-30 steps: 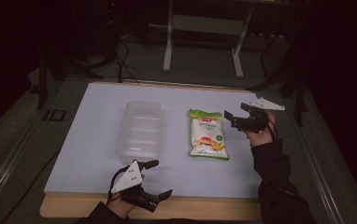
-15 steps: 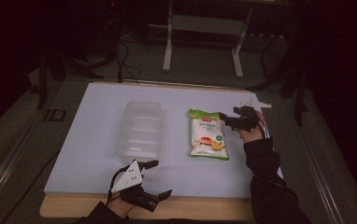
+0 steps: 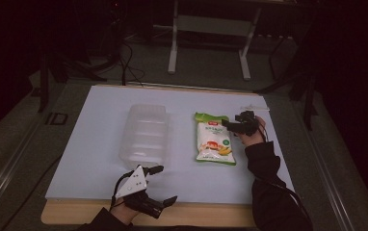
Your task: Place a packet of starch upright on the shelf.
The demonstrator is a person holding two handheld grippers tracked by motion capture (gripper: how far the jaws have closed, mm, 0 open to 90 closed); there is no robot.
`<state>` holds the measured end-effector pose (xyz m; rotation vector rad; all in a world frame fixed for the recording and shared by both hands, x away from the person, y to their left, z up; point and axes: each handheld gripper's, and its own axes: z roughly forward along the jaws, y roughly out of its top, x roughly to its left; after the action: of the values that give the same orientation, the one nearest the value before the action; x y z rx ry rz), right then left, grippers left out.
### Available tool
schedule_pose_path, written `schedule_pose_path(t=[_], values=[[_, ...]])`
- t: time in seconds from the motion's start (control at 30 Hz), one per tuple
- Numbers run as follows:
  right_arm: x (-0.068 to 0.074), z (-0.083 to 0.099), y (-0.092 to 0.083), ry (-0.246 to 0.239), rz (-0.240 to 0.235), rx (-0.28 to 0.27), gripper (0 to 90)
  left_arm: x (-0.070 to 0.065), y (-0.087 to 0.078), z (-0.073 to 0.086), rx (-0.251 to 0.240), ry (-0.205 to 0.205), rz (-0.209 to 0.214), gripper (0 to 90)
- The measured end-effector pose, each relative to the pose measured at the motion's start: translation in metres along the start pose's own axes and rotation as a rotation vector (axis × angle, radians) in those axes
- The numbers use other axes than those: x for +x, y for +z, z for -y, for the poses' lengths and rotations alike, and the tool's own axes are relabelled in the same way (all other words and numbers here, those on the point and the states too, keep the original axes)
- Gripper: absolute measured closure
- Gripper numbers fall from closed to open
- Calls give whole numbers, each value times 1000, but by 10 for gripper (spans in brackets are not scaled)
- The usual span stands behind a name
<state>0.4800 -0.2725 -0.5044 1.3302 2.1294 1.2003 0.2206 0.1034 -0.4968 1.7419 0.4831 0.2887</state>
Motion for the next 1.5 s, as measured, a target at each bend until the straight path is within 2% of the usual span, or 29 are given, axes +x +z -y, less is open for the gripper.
schedule_pose_path(t=[0.27, 0.43, 0.47, 0.6, 0.63, 0.67, 0.73, 0.77, 0.87, 0.97, 1.17, 1.23, 1.5], values=[[-2, 8, 16, -14, 19, 52, 304, 0, 0, 0, 1, -4, 3, 0], [-3, 10, 20, -1, 15, 63, 303, 0, 0, 1, 3, -5, 6, 0], [-3, 10, 22, -4, 16, 79, 298, 0, 1, 1, 4, -3, 5, 0], [-4, 11, 27, 37, -17, 115, 302, 0, 1, 1, 5, -3, 5, 0], [-4, 11, 27, 37, -17, 115, 302, 0, 1, 1, 6, -4, 6, 0], [-2, 11, 30, 26, -37, 137, 314, 0, 1, 1, 8, -6, 6, 0], [-2, 11, 30, 33, -38, 140, 325, 0, 1, 1, 8, -5, 7, 0], [-5, 12, 31, 63, -59, 144, 338, 0, 1, 1, 7, -5, 8, 0], [-2, 10, 30, 77, -69, 165, 449, -1, 1, 1, 11, -2, 11, 0], [6, 7, 31, 69, -60, 193, 587, -1, 2, 1, 15, 1, 14, 0], [13, 6, 31, 74, -30, 182, 680, -1, 1, 1, 13, 4, 13, 0], [17, 4, 28, 54, -15, 167, 762, 0, 1, 1, 11, -1, 11, 0], [29, -4, 20, -3, 21, 168, 794, 0, 0, 0, 8, 0, 7, 0]])
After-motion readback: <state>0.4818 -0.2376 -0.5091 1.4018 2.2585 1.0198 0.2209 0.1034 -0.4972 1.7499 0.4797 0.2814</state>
